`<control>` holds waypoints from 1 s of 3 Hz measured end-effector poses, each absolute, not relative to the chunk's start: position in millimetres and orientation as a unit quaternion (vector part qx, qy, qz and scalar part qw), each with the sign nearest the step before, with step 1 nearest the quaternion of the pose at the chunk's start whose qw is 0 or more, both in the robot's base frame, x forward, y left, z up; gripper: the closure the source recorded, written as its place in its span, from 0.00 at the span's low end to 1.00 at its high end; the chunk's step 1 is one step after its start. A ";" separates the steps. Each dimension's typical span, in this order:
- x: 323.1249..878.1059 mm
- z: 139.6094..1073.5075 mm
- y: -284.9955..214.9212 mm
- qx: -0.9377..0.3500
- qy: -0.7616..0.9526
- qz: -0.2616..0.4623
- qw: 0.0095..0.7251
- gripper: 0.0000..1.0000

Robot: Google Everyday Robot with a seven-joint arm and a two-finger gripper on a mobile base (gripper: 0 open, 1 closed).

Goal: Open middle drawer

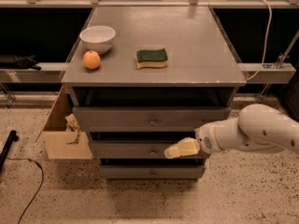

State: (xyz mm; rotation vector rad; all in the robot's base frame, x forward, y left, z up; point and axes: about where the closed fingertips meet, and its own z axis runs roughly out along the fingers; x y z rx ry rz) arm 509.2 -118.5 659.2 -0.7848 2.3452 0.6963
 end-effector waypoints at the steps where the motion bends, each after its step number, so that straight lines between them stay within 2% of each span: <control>1: 492.6 632.3 -108.6 -0.261 0.894 0.274 0.240 0.00; 3: 483.9 593.0 -101.5 -0.246 0.893 0.295 0.234 0.00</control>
Offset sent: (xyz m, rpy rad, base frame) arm -0.0117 0.0072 -0.0207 0.0046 0.0811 -0.0274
